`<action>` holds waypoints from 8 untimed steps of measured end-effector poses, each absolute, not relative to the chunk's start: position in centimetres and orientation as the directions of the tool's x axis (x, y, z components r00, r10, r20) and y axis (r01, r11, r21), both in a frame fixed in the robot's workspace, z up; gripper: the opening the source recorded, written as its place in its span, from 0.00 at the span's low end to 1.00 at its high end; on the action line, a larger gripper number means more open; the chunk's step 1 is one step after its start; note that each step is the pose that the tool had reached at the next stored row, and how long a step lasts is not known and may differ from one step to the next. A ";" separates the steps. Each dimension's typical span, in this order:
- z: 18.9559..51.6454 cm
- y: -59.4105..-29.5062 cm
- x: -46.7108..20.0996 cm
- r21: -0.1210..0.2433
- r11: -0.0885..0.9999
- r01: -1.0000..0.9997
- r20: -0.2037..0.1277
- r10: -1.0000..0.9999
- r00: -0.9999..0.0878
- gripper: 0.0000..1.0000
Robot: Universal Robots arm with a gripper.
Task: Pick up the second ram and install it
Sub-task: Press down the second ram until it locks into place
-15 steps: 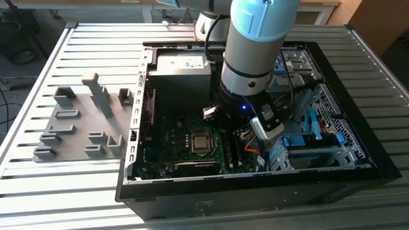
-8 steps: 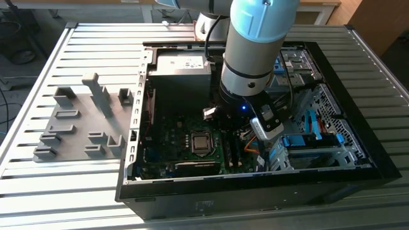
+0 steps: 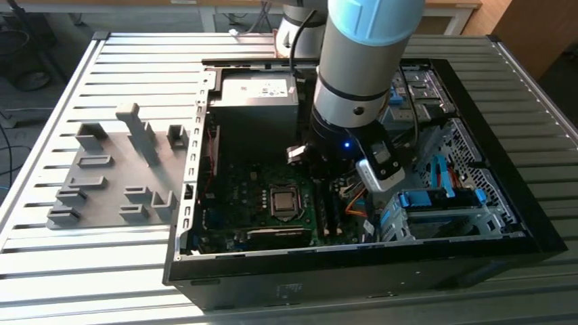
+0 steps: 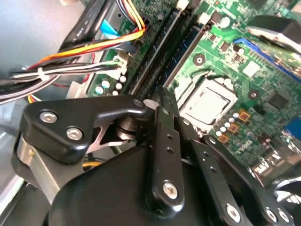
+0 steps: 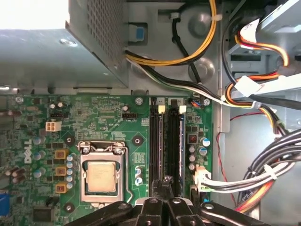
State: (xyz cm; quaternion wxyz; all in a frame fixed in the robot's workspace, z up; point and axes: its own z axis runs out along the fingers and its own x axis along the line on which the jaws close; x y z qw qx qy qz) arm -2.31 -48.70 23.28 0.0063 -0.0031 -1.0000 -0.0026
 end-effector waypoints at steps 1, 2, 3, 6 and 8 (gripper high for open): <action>23.4 -48.7 -2.3 0.005 1.000 0.006 0.013 0.006 -1.000 0.11; 23.4 -48.7 -2.3 0.005 1.000 0.006 0.013 0.006 -1.000 0.11; 23.4 -48.7 -2.3 0.005 1.000 0.006 0.013 0.006 -1.000 0.11; 23.4 -48.7 -2.3 0.005 1.000 0.006 0.013 0.006 -1.000 0.11; 23.4 -48.7 -2.3 0.005 1.000 0.006 0.013 0.006 -1.000 0.11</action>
